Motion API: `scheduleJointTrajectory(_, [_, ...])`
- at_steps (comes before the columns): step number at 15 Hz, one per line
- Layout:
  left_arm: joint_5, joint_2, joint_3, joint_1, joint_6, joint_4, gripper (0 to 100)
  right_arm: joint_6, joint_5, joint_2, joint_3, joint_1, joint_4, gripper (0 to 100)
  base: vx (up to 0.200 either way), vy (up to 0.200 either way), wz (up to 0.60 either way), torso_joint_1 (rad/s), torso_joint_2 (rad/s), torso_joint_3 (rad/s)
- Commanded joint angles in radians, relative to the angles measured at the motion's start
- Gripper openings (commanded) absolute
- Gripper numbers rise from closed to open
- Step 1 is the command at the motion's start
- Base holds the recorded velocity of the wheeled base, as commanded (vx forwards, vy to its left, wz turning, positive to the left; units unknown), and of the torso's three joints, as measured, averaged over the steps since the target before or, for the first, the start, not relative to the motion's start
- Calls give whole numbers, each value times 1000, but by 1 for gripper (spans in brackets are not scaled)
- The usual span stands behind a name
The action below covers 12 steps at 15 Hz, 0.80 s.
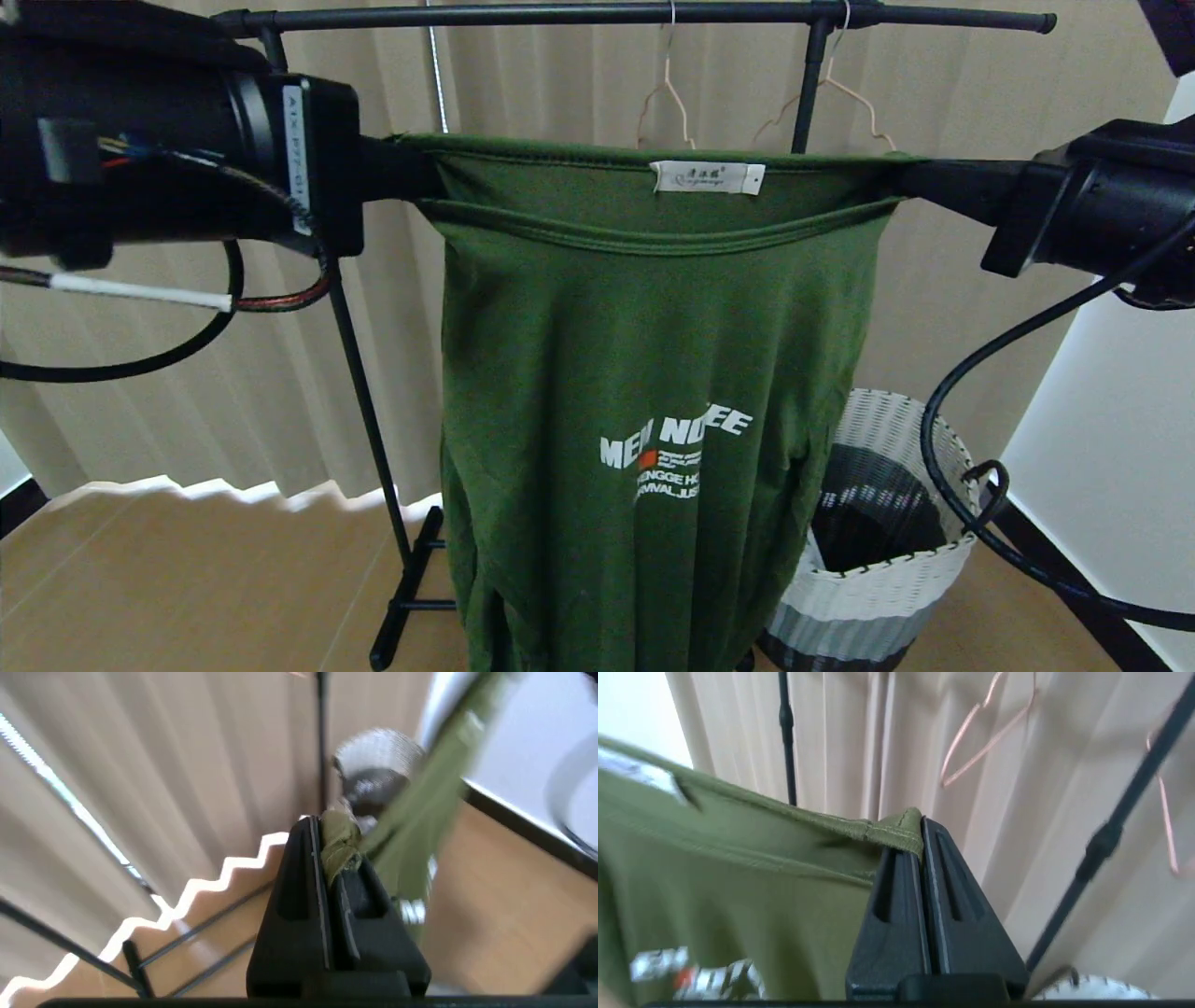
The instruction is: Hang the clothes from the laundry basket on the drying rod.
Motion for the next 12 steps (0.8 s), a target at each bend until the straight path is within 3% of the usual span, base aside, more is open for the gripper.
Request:
scheduleJointTrajectory(1, [8,70,-9,14,-4,-34,0,1,1,-70,29,-1,25,0,0,0,0,0,0,0])
scheduleJointTrajectory(4, [8,78,96,17,-20,-115,0,1,-1,-87,114,-1,16,0,0,0,0,0,0,0])
scheduleJointTrajectory(8, [8,98,83,60,-10,-201,0,1,-1,-72,75,-1,13,0,0,0,0,0,0,0])
scheduleJointTrajectory(12, [39,118,80,108,6,-221,0,-2,-1,-46,34,-1,16,0,0,0,0,0,0,0])
